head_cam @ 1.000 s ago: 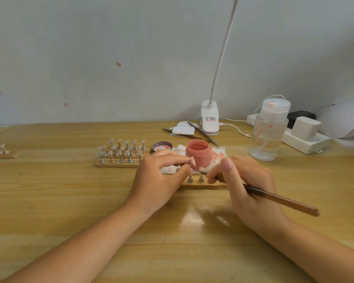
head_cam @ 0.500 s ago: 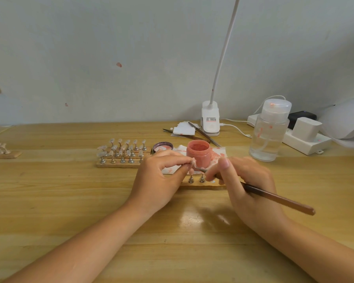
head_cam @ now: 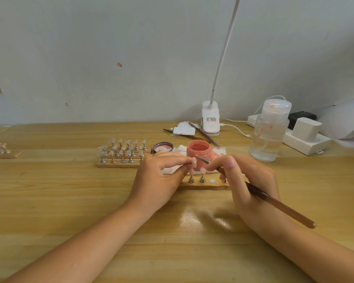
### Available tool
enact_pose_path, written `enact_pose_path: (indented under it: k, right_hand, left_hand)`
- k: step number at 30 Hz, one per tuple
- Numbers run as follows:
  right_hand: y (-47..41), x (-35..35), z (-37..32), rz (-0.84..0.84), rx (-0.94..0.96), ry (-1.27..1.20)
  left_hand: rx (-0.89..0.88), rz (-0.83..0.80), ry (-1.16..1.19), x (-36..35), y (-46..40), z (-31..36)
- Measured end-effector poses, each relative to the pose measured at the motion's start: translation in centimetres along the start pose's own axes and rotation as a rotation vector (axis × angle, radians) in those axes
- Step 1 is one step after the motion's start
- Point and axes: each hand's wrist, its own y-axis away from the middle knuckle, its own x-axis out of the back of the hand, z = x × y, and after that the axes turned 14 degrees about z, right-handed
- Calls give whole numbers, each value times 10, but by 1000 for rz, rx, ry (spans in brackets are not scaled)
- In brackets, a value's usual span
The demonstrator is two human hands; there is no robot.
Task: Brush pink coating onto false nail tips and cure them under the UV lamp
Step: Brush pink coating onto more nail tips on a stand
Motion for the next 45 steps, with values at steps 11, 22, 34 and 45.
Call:
enact_pose_path:
  k: [11,22,34,45]
  right_hand:
    - [1,0,0,-31,-55,-45]
    - [1,0,0,-66,-133,-82]
    - [0,5,-1,-17,-206,-154]
    - [3,2,-1,-102,-87,-52]
  left_hand:
    - [52,0,14,0,0,3]
    - [50,14,19,0,0,3]
    - [105,31,22,1,0,3]
    - [135,36,0,1,-1,2]
